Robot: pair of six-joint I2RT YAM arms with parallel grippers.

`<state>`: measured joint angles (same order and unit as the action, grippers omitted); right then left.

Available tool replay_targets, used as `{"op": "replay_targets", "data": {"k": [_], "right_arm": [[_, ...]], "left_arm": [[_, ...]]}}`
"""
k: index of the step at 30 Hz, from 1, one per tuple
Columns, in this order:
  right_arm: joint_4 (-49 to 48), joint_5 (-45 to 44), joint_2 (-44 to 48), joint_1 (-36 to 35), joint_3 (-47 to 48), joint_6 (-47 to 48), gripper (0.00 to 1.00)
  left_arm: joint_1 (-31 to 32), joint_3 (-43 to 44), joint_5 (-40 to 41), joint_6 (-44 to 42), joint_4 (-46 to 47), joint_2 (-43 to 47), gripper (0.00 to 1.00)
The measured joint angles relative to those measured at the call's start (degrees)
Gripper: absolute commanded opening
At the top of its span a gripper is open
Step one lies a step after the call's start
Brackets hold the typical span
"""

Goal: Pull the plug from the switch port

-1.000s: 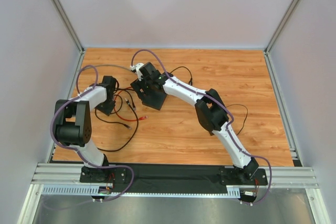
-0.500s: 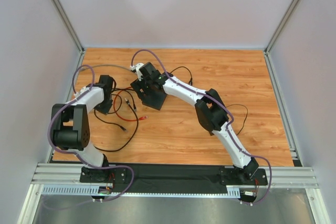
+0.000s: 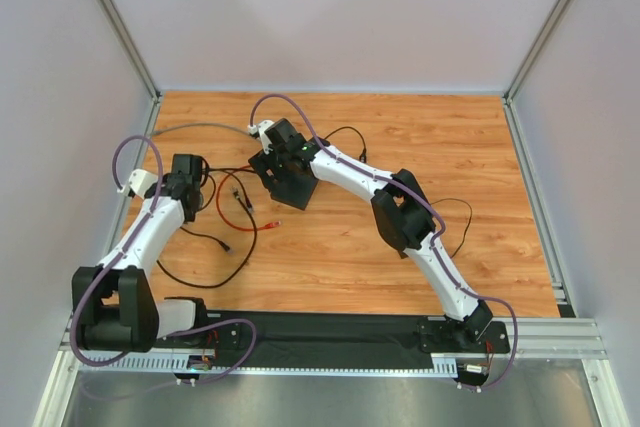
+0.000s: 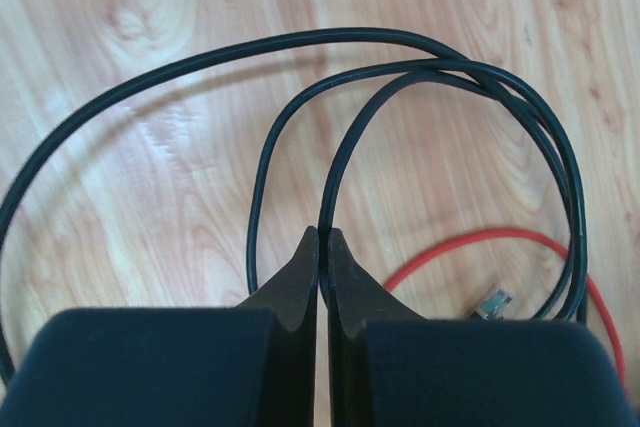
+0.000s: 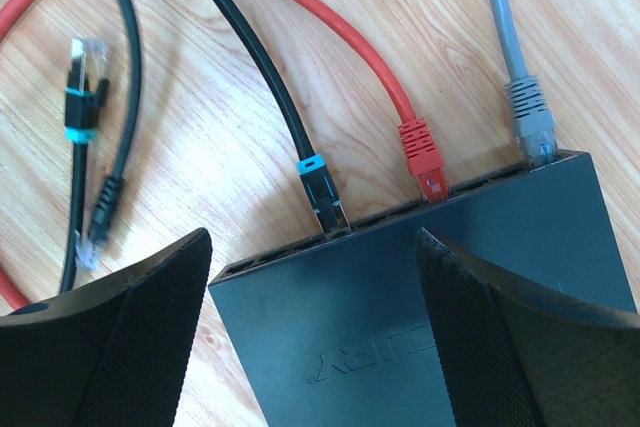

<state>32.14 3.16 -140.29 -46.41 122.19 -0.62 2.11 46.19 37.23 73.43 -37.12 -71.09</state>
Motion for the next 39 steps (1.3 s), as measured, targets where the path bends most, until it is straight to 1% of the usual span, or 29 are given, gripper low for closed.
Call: {"op": "replay_targets", "data": {"k": [4,10,13,18,24,31,33,34,35,39], "right_arm": [[0.26,-0.02,-0.02,0.0,0.13,-0.02,0.84],[1.53,-0.02,-0.28,0.0,0.98,-0.07,0.84],[1.81,-0.02,-0.37,0.0,1.22,-0.17,0.84],[2.1,-0.02,-0.57,0.0,1.6,-0.24,0.84],[2.12,-0.02,-0.63,0.0,1.7,-0.35,0.84],[2.36,-0.02,-0.85,0.0,2.08,-0.5,0.84],[2.4,-0.02,-0.9,0.0,2.21,-0.61,0.84],[2.45,-0.02,-0.94,0.0,2.27,-0.66,0.84],[2.47,-0.02,-0.94,0.0,2.29,-0.66,0.84],[2.54,0.02,-0.96,0.0,2.36,-0.72,0.84]], "left_arm": [[-0.02,1.73,3.1,1.38,-4.04,-1.68,0.0],[-0.68,9.49,7.91,3.48,-11.23,-7.32,0.0],[-1.68,11.98,9.01,4.42,-14.36,-10.27,0.0],[-5.22,12.46,9.07,6.14,-17.99,-13.05,0.0],[-10.1,12.46,8.13,7.89,-21.55,-13.7,0.0],[-11.28,12.46,7.06,9.42,-23.56,-15.26,0.0],[-11.28,12.46,6.47,9.81,-23.56,-15.37,0.03],[-11.28,12.46,6.25,9.88,-23.56,-15.37,0.08],[-11.28,12.46,6.05,9.97,-23.54,-15.34,0.1],[-11.28,11.89,4.66,9.49,-22.1,-14.19,0.15]]}}
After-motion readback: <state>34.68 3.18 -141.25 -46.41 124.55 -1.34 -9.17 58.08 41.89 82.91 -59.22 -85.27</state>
